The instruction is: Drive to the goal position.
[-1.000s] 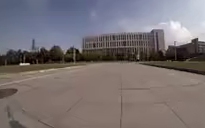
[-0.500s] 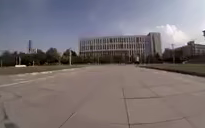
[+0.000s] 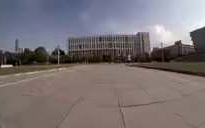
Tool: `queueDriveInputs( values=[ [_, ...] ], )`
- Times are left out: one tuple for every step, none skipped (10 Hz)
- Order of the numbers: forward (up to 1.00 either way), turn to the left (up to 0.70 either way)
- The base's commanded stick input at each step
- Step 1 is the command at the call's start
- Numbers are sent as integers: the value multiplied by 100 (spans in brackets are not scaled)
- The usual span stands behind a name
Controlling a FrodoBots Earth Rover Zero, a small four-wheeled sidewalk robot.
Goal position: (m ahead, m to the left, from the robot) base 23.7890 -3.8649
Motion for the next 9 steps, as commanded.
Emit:
queueDriveInputs(
  values=[
    [100,-36],
    [100,-36],
    [100,-36],
    [100,-36],
    [100,-36],
    [100,-36],
    [100,4],
    [100,4],
    [100,4]
  ],
)
